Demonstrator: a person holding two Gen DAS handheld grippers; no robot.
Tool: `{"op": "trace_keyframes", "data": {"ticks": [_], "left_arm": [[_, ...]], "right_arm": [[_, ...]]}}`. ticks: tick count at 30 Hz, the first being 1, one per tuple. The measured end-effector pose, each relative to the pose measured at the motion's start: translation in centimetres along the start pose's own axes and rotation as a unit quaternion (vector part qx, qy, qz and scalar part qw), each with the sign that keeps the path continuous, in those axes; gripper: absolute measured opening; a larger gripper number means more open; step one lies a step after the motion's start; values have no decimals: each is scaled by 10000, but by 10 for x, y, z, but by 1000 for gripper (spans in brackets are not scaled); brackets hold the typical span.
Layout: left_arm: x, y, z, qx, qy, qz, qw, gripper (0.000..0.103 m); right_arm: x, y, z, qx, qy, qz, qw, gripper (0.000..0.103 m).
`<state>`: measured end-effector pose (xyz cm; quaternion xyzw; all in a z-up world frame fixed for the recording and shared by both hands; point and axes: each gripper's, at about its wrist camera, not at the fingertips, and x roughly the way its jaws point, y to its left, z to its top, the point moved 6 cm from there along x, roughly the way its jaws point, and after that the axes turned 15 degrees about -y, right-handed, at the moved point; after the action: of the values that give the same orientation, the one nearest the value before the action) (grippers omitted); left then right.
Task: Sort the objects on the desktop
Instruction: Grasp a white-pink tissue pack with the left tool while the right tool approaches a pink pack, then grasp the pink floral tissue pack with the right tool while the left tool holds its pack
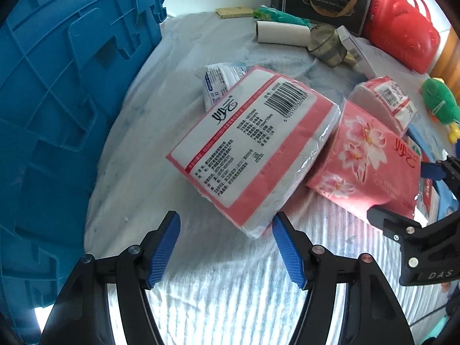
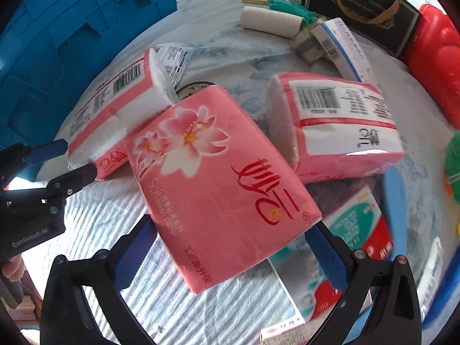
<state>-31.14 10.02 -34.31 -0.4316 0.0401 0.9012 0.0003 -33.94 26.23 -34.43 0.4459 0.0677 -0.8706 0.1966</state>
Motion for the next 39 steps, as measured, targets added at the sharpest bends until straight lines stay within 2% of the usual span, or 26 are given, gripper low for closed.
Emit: {"op": "trace_keyframes", "data": {"ticks": [3, 7, 11, 15, 17, 19, 20, 23, 25, 28, 30, 32, 37, 39], "left_arm": [[-1, -6, 7, 76, -28, 18, 10000, 67], [-19, -7, 22, 111, -302, -59, 9995, 69], [-24, 12, 49, -30, -615, 151, 9980, 72], [-10, 34, 77, -297, -819, 414, 9953, 73], [7, 40, 86, -284, -804, 668, 9941, 73], [29, 41, 86, -286, -553, 771, 9951, 73], [39, 42, 85, -290, -446, 818, 9952, 73], [37, 39, 79, -271, -502, 824, 9950, 73], [25, 33, 68, -161, -483, 819, 9953, 73], [10, 31, 42, -400, -201, 584, 9973, 73], [-7, 26, 26, -463, -165, 501, 9975, 73], [-23, 18, 13, -325, -205, 439, 9983, 73], [-42, 6, -4, -363, -48, 2, 9993, 74], [-53, 6, -4, -403, -217, -54, 9989, 74]], "right_arm": [[-1, -1, 4, -116, -50, 28, 9999, 103], [-14, -2, 6, -313, -108, 0, 9995, 103], [-22, -3, 19, -264, -334, 16, 9991, 103], [-35, -6, 40, 135, -710, 197, 9972, 103], [-27, -9, 47, 337, -684, 293, 9967, 103], [-12, -11, 46, 544, -496, 472, 9962, 103], [-5, -12, 46, 647, -402, 561, 9955, 103], [16, -3, 29, 601, 195, 716, 9954, 103], [11, -1, 23, 536, 274, 740, 9954, 103], [0, 5, 10, 350, 451, 763, 9954, 103], [-10, 12, -4, 166, 606, 739, 9953, 103], [-20, 18, -18, 12, 760, 710, 9946, 103], [-29, 22, -41, -39, 799, 639, 9947, 103], [-35, 21, -42, -78, 708, 584, 9958, 103]]}}
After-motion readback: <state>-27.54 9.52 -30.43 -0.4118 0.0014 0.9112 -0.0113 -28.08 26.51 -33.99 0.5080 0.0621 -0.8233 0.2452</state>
